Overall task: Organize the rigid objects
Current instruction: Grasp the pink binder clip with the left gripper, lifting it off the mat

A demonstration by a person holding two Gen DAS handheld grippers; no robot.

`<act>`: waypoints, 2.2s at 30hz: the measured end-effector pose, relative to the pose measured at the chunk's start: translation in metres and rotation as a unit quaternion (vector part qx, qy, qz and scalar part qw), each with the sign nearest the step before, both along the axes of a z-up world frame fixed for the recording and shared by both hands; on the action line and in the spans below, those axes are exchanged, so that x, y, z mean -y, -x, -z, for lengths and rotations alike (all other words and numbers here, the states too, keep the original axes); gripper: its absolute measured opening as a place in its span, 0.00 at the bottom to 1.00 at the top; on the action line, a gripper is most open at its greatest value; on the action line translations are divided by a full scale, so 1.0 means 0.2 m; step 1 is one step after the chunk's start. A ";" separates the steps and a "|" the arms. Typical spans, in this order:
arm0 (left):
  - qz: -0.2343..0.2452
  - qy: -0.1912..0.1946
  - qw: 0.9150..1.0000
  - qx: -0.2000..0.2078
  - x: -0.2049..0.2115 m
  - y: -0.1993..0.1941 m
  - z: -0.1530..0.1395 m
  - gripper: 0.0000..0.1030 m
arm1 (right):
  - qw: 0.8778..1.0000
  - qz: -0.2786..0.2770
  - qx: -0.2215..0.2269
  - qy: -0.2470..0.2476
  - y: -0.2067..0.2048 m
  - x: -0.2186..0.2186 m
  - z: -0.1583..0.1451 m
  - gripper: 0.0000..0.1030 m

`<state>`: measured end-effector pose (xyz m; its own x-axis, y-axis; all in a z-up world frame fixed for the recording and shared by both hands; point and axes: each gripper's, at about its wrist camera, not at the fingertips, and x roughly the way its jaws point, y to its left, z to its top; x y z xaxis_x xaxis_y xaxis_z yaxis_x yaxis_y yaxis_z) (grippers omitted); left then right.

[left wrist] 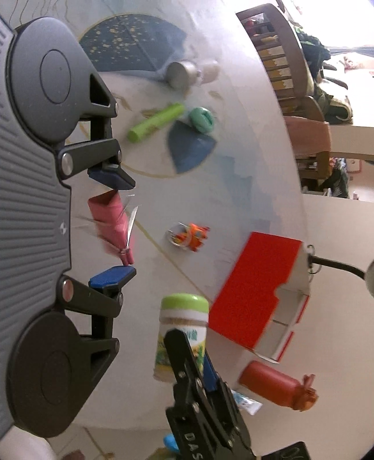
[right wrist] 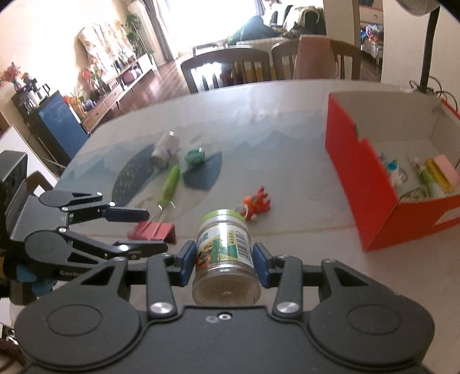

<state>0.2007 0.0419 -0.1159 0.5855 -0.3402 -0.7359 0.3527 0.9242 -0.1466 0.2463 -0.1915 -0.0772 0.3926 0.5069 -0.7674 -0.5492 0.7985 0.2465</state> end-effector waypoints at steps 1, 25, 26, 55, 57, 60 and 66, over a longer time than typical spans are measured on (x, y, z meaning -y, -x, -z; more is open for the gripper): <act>-0.001 0.001 1.000 0.003 0.02 0.00 -0.02 0.56 | 1.000 0.001 0.004 -0.004 -0.01 0.02 -0.02 0.41; -0.056 -0.013 0.998 0.009 0.47 -0.22 -0.20 0.34 | 0.996 0.030 0.050 -0.063 -0.34 0.57 -0.21 0.41; -0.067 -0.015 0.998 0.006 0.46 -0.21 -0.19 0.36 | 0.996 0.030 0.050 -0.065 -0.35 0.59 -0.21 0.41; -0.366 -0.023 0.929 -0.041 0.42 -0.06 0.11 0.69 | 0.996 0.016 0.047 -0.068 -0.48 0.82 -0.19 0.41; -0.371 -0.015 0.928 -0.043 0.42 -0.06 0.12 0.59 | 0.997 0.015 0.048 -0.064 -0.49 0.84 -0.18 0.41; -0.376 -0.011 0.926 -0.044 0.43 -0.07 0.13 0.49 | 0.997 0.013 0.047 -0.061 -0.50 0.85 -0.18 0.41; -0.374 -0.008 0.926 -0.052 0.45 -0.08 0.16 0.34 | 0.997 0.007 0.051 -0.057 -0.53 0.86 -0.17 0.41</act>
